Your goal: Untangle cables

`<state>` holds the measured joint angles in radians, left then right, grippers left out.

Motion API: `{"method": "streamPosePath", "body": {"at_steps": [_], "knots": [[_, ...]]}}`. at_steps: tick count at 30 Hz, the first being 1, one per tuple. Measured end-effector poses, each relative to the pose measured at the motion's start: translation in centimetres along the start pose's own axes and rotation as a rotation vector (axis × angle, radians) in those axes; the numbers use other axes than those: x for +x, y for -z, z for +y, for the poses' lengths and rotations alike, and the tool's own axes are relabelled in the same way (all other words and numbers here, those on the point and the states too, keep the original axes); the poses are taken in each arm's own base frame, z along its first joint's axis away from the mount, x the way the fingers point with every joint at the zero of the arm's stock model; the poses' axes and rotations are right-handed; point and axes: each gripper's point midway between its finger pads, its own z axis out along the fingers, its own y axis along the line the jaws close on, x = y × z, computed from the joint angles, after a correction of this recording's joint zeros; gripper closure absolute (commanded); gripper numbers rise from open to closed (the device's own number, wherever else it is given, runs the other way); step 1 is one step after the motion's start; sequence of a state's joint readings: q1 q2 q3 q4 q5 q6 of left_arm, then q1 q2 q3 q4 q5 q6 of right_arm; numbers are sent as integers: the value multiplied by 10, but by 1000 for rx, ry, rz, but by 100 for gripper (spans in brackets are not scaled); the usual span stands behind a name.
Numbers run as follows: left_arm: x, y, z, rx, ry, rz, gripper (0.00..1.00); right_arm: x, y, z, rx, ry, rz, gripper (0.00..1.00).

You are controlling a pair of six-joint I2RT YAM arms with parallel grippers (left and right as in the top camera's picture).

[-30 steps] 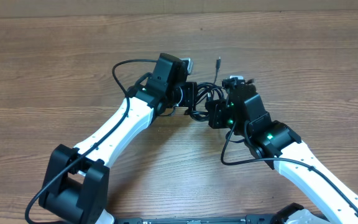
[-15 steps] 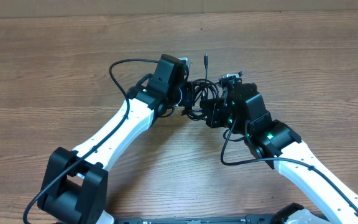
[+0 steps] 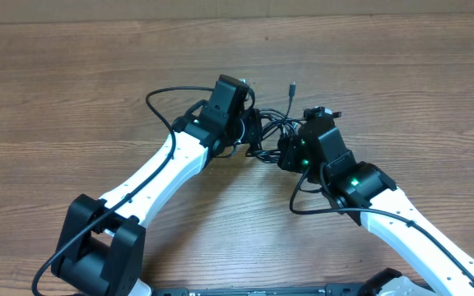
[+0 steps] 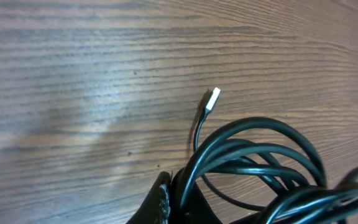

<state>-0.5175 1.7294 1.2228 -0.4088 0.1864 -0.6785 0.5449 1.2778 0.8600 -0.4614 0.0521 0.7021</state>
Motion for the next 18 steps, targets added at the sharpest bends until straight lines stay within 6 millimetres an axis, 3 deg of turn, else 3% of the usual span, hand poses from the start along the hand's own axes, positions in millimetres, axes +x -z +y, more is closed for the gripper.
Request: {"method": "streamPosePath", "body": {"at_steps": [4,7,14,18], "knots": [[1,0,4,-18,60,1,96,0,0,-4,22,-26,-5,90],[-11,0,17,-66,97,-49,96,5,0,-10,45,-34,15,96],[-32,5,46,-170,141,-141,96,9,0,9,-51,-28,51,96],[-34,6,48,-181,142,-150,96,11,1,11,-61,-28,62,80]]}}
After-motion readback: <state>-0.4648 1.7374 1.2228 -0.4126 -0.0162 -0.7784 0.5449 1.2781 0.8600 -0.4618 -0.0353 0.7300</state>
